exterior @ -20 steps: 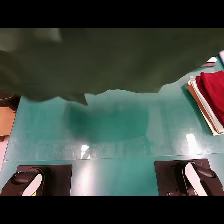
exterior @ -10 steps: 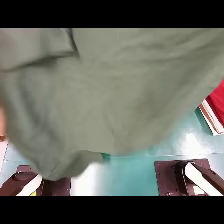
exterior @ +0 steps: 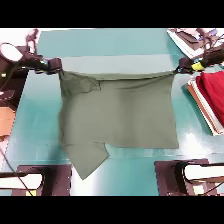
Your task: Fold the shirts.
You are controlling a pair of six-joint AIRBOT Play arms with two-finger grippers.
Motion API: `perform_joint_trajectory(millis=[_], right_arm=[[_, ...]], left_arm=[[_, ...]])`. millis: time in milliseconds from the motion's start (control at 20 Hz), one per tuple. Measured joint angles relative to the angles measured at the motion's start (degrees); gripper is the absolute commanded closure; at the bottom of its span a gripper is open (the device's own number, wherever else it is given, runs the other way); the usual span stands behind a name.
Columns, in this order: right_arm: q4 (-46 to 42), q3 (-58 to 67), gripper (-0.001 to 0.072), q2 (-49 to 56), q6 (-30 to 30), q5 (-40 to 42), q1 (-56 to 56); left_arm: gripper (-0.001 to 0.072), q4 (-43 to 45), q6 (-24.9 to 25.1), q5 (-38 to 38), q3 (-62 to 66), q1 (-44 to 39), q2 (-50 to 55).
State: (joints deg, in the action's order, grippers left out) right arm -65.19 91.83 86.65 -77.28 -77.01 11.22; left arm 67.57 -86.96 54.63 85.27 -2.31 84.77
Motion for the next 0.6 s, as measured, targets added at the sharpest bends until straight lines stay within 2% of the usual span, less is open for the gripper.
perform_joint_trajectory(millis=[150,250,450,600], right_arm=[[-0.26,6.56,0.0693,8.20,-0.83,0.72,-0.50],[-0.55,10.23,0.0694,10.88,-0.90,0.09,-0.63],[-3.58,9.84,0.0693,9.05,0.48,-3.06,-0.52],[-6.36,1.81,0.0693,3.54,1.31,-3.52,-0.70]], left_arm=[[0.0678,-1.11,1.20,-2.56,4.70,0.11,6.38],[0.0678,-1.27,1.95,-1.22,8.50,0.70,8.13],[0.0679,-0.52,3.67,11.47,12.44,2.05,8.22],[0.0679,1.25,4.13,17.20,7.04,1.75,5.51]])
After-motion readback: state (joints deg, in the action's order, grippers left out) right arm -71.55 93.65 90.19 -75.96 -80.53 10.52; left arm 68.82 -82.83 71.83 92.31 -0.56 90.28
